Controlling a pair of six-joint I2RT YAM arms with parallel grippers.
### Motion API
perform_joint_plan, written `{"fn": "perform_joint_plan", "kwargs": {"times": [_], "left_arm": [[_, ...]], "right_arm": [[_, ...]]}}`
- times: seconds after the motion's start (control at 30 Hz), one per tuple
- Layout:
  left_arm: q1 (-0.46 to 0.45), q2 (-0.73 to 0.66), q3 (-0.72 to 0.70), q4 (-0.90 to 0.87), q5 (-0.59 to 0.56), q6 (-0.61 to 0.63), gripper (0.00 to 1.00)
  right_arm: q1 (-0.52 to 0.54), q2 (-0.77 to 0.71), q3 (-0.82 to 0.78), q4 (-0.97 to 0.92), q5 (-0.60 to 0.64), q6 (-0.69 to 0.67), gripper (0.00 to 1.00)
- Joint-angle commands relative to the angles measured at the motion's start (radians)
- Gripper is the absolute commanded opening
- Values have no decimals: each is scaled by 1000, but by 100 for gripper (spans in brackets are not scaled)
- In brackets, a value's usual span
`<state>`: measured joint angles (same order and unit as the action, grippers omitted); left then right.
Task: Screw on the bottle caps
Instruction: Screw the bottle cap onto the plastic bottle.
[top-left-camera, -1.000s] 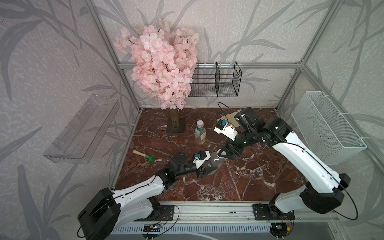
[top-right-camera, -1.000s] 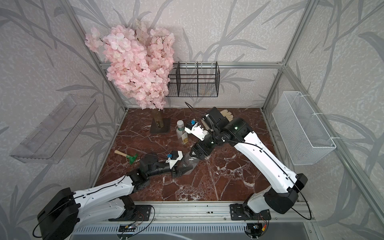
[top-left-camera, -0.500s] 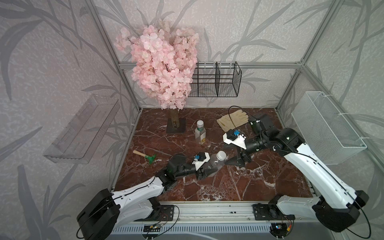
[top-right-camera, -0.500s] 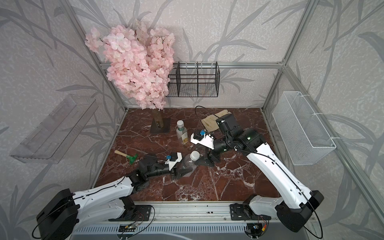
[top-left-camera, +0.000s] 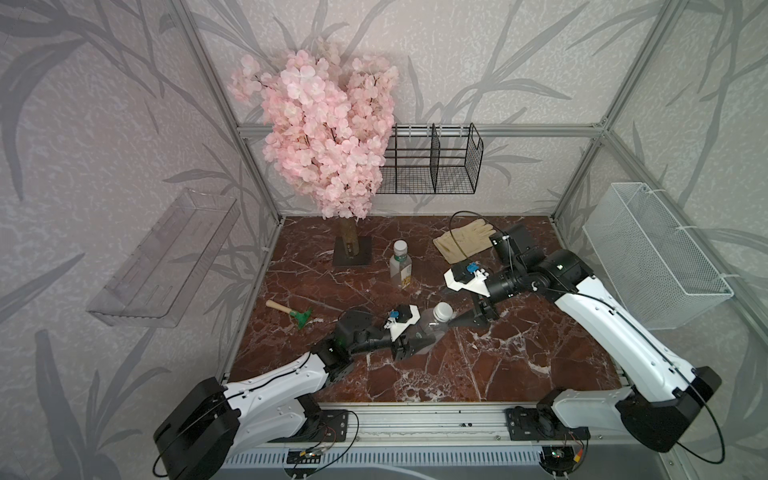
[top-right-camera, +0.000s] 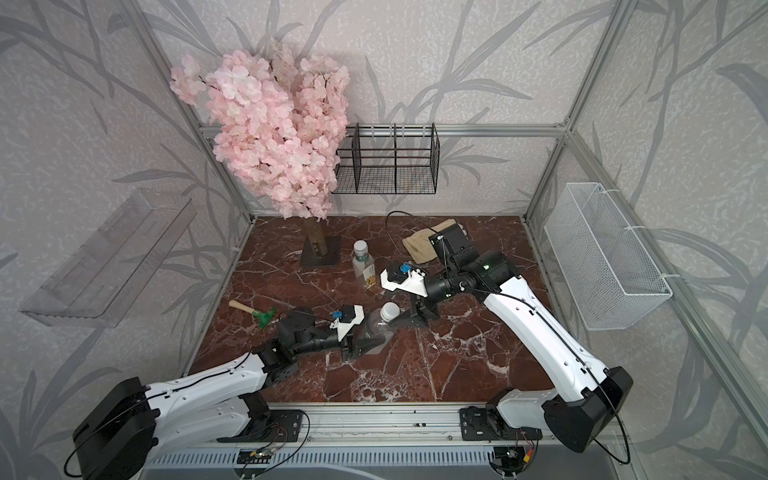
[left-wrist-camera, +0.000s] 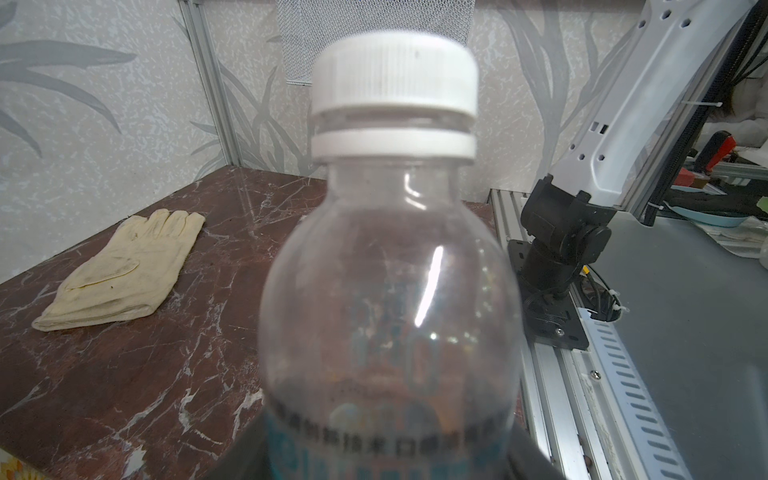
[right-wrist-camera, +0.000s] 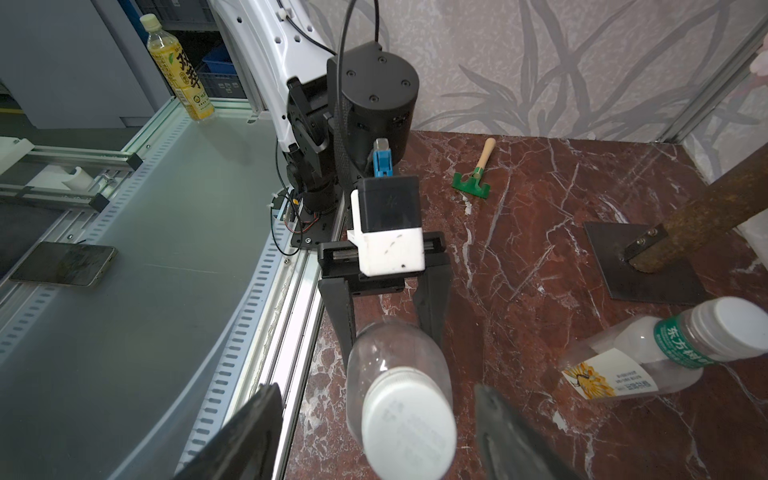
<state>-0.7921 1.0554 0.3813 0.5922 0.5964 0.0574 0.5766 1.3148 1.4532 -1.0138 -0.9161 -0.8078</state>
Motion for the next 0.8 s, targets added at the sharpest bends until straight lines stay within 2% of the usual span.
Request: {"fn": "perform_joint_plan", "kwargs": {"times": [0.0,0.17,0.43,0.77], "left_arm": [[-4,-15,-2,23,10,5,55],[-4,-16,-2,21,8,7,55],[-4,-20,-1,16,7,15,55],[-4,-21,-1,9,2,20,55]], "right_arm": [[-3,1,-19,10,-35,-21,74],[-3,12,-34,10,-20,-16,69],[-2,16,-65,67,30,22,69],[-2,35,-65,60,43,23,60]]}}
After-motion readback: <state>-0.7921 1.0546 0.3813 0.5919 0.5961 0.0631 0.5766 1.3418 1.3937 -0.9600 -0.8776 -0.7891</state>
